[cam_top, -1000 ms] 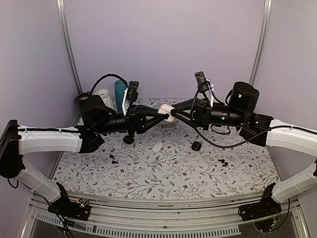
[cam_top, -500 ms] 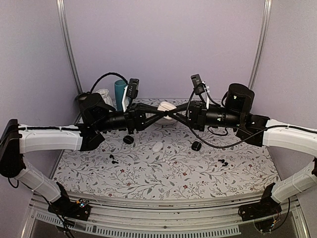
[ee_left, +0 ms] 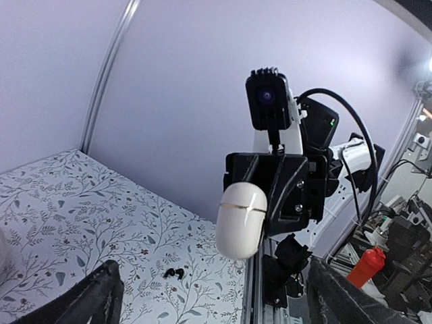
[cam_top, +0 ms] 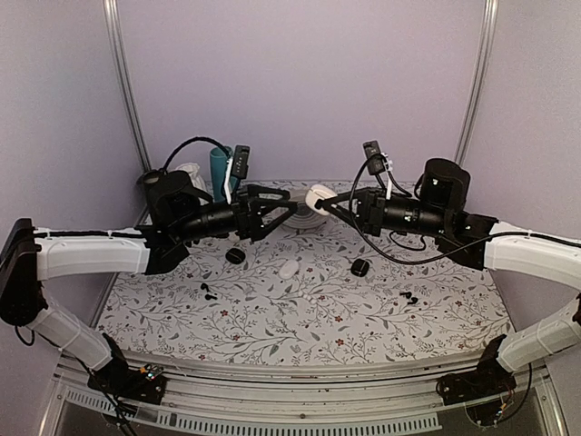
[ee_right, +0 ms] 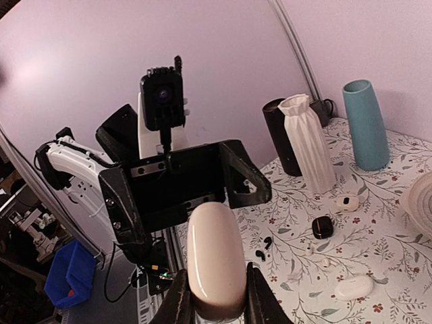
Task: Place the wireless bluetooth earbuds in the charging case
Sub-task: Pass from the left arm to the right, then place the charging case with the earbuds at the center of the board.
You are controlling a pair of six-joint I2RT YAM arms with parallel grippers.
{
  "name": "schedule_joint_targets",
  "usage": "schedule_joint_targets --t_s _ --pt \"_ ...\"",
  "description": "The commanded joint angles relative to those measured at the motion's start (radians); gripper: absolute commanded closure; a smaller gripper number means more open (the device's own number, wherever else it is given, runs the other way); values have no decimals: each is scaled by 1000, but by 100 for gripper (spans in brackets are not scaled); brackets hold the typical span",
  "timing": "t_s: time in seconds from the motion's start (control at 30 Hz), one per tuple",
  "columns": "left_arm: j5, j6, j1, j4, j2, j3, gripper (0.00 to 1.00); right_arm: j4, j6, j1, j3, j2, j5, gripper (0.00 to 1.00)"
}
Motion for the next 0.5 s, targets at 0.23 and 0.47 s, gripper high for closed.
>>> schedule_joint_targets --t_s 0.23,0.47 --pt "-239 86 51 -206 -88 -33 4 -91 59 -225 -98 -55 99 96" --pt "-426 15 85 -358 -116 -19 4 -130 92 -374 -162 -41 128 96"
